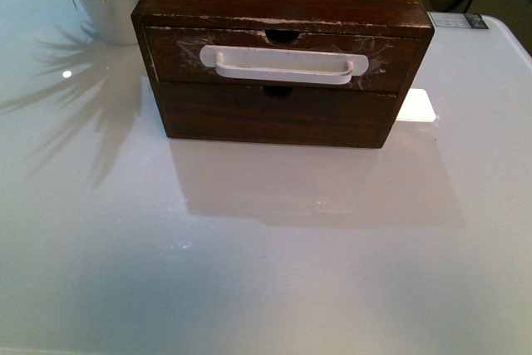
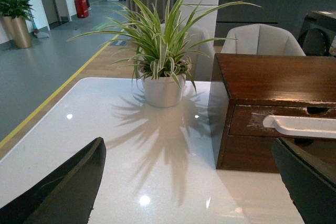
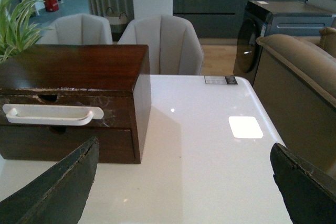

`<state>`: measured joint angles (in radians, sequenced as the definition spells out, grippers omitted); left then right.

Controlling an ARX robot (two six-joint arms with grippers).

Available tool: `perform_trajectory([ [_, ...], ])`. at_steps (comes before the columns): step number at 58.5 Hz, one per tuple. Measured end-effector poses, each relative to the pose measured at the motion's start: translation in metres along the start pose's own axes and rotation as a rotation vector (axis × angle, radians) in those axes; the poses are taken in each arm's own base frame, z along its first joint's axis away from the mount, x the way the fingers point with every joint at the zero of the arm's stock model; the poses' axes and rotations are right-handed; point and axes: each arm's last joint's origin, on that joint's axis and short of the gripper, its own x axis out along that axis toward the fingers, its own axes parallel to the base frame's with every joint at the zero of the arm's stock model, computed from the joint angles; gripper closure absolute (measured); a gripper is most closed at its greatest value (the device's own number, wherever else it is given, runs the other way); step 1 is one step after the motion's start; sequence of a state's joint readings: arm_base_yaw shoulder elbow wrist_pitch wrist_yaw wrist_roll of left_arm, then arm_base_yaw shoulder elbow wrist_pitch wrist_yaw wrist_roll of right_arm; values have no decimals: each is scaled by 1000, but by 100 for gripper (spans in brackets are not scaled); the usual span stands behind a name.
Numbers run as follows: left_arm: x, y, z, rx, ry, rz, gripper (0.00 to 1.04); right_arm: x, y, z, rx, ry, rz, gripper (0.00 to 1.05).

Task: Open drawer

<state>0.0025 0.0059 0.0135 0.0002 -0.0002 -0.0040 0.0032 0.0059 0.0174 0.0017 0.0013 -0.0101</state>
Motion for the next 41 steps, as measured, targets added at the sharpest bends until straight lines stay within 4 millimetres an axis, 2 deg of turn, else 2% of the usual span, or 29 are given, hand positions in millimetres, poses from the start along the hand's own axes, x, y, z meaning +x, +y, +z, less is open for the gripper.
perform_trajectory([
  [41, 0, 0, 0, 0, 0, 0, 8, 0, 0, 0, 0, 0, 0, 9],
])
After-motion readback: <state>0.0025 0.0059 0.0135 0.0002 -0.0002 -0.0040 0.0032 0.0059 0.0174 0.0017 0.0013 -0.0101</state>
